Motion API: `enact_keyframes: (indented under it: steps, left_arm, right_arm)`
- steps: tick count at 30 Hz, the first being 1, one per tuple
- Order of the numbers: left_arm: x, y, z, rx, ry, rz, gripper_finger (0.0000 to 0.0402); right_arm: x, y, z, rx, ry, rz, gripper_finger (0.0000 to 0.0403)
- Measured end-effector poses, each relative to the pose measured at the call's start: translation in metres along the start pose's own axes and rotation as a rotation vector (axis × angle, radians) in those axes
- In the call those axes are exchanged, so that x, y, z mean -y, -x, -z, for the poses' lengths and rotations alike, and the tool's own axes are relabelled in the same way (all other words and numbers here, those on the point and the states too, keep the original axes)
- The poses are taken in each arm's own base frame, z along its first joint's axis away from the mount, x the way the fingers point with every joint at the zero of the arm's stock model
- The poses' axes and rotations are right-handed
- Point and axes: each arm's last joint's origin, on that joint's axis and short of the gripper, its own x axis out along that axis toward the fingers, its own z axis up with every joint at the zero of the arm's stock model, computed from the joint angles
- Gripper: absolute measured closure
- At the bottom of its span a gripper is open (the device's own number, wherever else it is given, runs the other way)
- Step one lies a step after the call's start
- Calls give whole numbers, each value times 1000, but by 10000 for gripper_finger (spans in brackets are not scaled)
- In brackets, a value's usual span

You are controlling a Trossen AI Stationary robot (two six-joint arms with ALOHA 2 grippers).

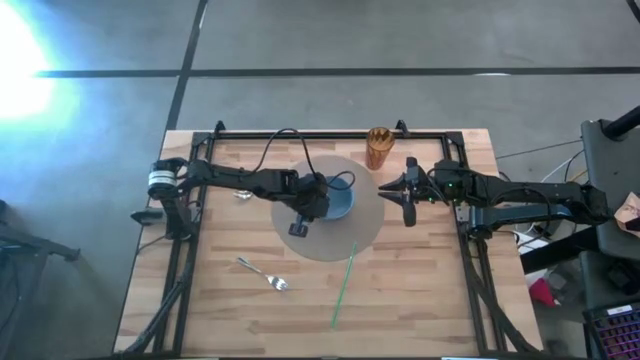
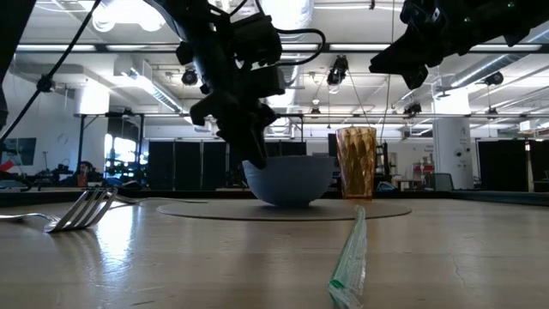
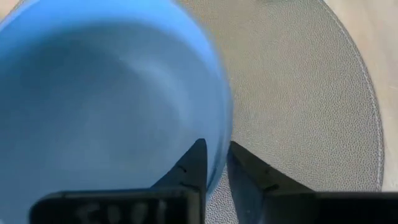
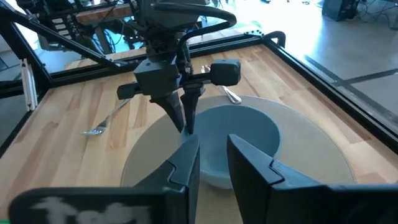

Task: Pick & Place Utensil
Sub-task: Move the bowl to the center of the placemat

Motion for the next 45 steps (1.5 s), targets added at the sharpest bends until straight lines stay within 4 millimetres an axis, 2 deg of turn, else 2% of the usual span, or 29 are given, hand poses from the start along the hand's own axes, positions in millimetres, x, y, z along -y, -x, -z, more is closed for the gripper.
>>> enact_keyframes:
  steps: [4,12,22,28,37,45]
  left_arm:
    - [0,0,0,-2,-18,0,394]
    - [1,7,-5,2,-7,3,396]
    - [12,41,-40,-8,-41,38,398]
    - [29,57,-58,-28,-90,24,396]
    - [56,55,-62,-48,-85,65,396]
    - [61,47,-55,-84,-66,61,396]
  right_arm:
    - [0,0,0,0,0,0,330]
    - [0,0,0,-1,0,0,334]
    - [0,0,1,-6,0,1,320]
    - [0,0,2,-7,0,1,317]
    - [0,0,2,-6,0,1,336]
    - [0,0,2,-5,0,1,342]
